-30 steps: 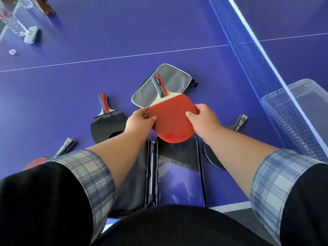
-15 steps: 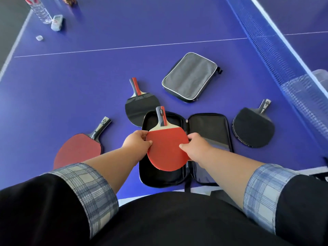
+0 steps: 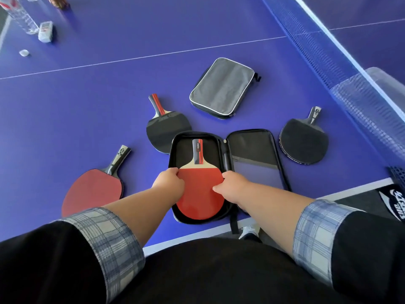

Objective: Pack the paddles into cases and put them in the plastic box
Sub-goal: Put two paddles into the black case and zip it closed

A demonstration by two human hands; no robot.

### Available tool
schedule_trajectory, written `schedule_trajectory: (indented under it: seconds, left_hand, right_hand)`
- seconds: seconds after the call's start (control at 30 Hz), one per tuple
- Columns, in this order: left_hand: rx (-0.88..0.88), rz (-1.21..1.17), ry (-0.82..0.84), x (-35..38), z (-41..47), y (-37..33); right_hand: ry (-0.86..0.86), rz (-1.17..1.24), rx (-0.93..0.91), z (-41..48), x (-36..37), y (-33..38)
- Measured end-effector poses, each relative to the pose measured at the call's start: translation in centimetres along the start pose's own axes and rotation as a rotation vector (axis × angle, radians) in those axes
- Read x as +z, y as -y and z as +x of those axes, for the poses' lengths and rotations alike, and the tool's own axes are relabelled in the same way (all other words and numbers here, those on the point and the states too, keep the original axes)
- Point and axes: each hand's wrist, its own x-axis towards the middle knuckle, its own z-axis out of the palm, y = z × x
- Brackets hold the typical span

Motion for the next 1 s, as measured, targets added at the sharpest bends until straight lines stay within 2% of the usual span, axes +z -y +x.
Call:
schedule_trajectory:
  seconds: [0.27,0.47,0.57,0.7,0.87,1.0]
  left_hand:
    - [-0.023,0.017,-0.033,0.0,-0.6,-2.7]
    - [0.141,-0.019,-0.041,0.6,-0.1,-9.4]
    - [0.260,0.026,-0.030,2.1,0.3,-13.5]
    - [0.313,0.071,0.026,5.1,1.1,-19.3]
    - [0.334,0.110,0.093,9.5,2.6,-26.0]
    - [0.329,0.059,0.114,12.2,4.0,-30.2]
  right_hand:
    - [0.009,0.069,-0.020,0.7,-1.5,-1.3]
    - [-0.216,0.218,0.008,0.4,-8.0,-5.4]
    - [-0.337,0.290,0.072,0.5,-11.5,-9.1]
    - [-0.441,0.425,0.179,1.3,-15.5,-14.5]
    - [-0.462,0.573,0.227,3.3,-20.0,-19.5]
    - [-0.410,0.658,0.258,6.1,-22.5,-21.6]
